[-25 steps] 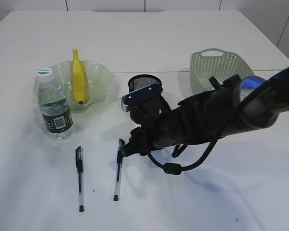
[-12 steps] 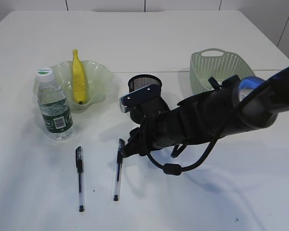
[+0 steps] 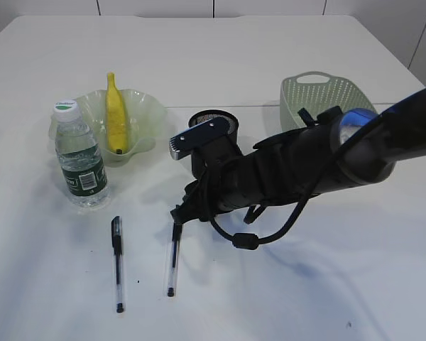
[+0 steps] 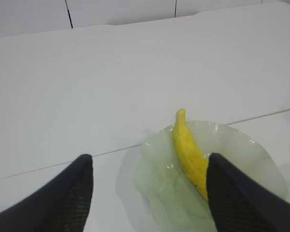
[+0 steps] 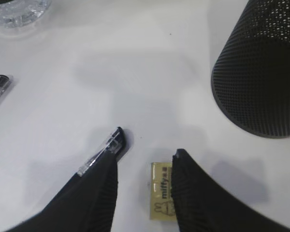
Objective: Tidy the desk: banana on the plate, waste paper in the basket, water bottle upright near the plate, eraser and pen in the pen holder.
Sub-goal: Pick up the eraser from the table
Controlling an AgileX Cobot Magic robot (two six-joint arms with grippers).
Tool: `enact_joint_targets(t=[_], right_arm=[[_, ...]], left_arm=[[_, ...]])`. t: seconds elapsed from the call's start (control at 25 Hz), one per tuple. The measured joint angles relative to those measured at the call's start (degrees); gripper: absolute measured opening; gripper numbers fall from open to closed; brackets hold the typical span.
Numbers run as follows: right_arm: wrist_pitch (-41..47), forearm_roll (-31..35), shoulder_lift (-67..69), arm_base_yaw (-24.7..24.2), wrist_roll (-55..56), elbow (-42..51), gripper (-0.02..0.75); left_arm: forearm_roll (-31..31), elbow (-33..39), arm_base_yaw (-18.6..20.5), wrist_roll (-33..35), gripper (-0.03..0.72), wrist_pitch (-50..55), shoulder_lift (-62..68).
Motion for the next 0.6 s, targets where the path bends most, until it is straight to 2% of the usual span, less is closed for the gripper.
enact_joint_targets(t=[0.6], right_arm=[[-2.09,0.00,1.77,0.00,-0.33,-0.29,0.287]], left_arm=[[-0.12,0.00,0.00,0.00,0.514,0.00,0.00]])
